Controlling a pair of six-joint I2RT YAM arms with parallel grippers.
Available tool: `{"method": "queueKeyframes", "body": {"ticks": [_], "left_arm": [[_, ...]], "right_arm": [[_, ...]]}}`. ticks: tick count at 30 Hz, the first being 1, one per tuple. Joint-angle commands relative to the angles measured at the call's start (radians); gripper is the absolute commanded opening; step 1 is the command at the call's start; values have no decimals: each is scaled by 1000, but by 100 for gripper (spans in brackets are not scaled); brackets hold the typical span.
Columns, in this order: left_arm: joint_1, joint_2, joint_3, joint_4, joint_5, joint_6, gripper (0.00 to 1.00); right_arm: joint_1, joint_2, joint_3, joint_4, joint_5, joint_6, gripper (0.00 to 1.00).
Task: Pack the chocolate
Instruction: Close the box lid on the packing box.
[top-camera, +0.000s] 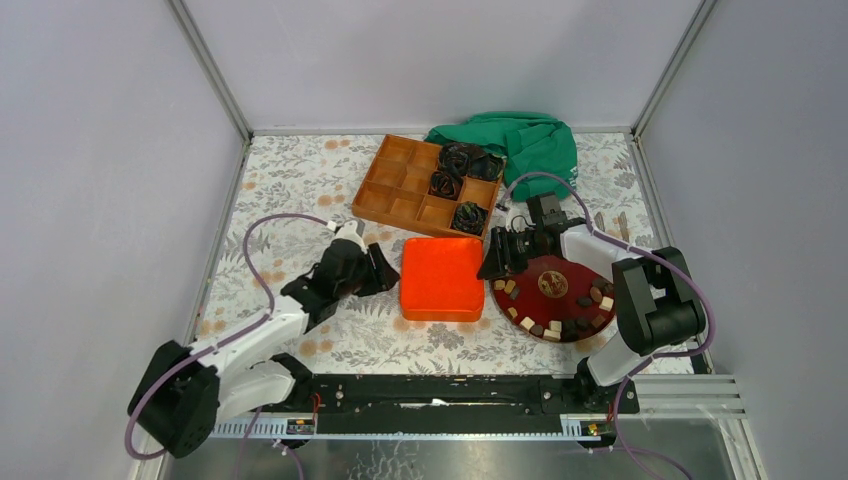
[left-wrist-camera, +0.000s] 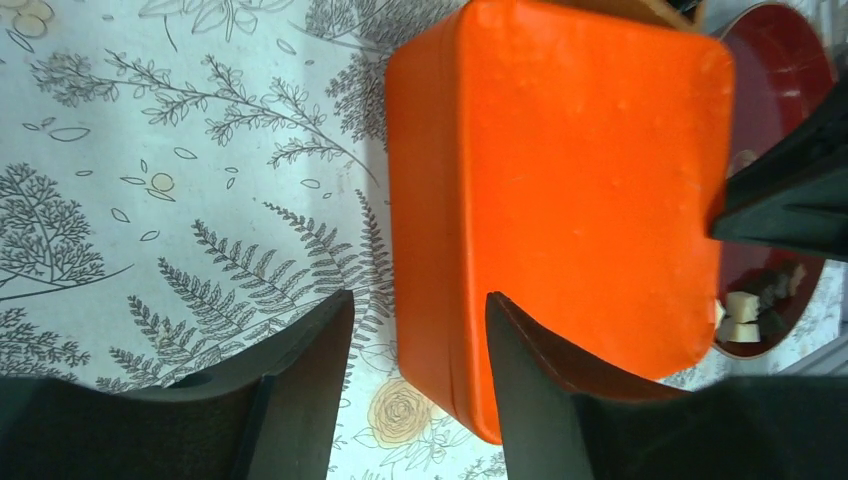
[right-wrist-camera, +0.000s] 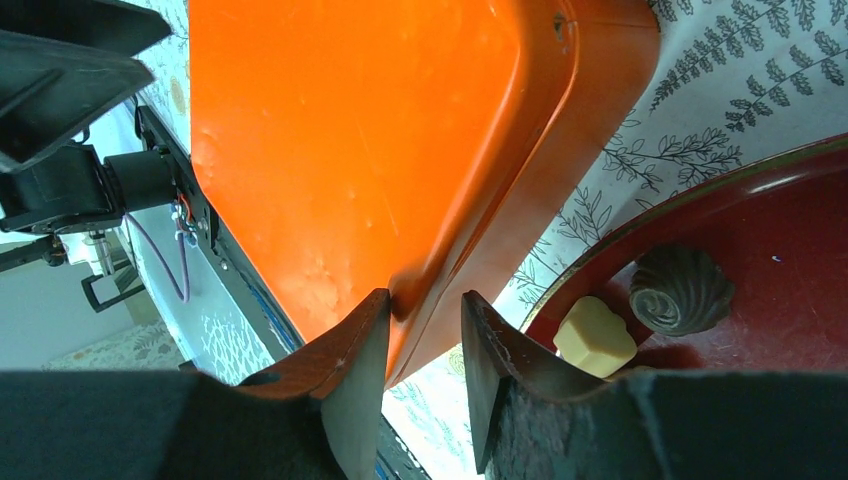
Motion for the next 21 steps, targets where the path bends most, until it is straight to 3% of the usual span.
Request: {"method": "queueKeyframes", "body": {"ticks": [1, 7, 15, 21], "left_arm": [[6, -113, 5, -64, -55, 15, 63], [6, -226, -80, 89, 110, 20, 98], [8, -2, -30, 161, 182, 25, 98], [8, 97, -15, 122, 140, 19, 85]], "right_arm": [[6, 18, 46, -10, 11, -18, 38], [6, 22, 51, -13, 9, -24, 37], [6, 37, 65, -23, 14, -34, 37], [5, 42, 71, -31, 21, -41, 36]]}}
